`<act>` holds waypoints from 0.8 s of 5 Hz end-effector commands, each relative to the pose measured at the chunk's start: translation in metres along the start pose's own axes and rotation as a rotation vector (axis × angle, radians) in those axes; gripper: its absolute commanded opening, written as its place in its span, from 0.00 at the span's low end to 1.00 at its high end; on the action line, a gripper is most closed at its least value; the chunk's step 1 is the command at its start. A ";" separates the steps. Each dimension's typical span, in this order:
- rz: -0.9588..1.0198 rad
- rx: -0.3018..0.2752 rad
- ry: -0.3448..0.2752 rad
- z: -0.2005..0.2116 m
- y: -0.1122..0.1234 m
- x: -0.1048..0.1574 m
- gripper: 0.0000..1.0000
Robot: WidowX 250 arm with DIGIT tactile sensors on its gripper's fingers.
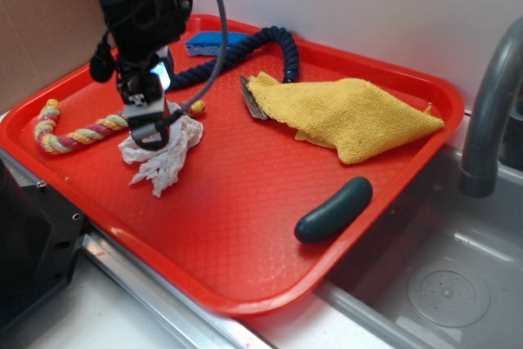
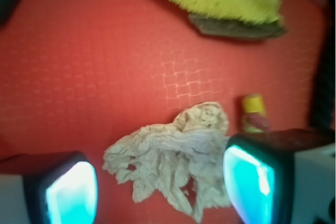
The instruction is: Grab the white paper.
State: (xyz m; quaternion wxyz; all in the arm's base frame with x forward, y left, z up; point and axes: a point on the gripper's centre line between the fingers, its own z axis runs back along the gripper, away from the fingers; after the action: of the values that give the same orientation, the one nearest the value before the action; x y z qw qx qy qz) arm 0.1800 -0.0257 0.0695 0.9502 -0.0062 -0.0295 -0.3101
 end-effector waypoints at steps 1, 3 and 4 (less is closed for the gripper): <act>0.017 0.005 0.041 -0.035 -0.003 0.017 0.56; 0.104 -0.015 0.045 -0.037 0.006 0.004 0.00; 0.201 0.012 0.059 -0.023 0.011 -0.004 0.00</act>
State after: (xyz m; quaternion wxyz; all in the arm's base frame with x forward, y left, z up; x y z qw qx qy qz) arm 0.1804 -0.0088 0.0406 0.9774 0.0061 0.0148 -0.2110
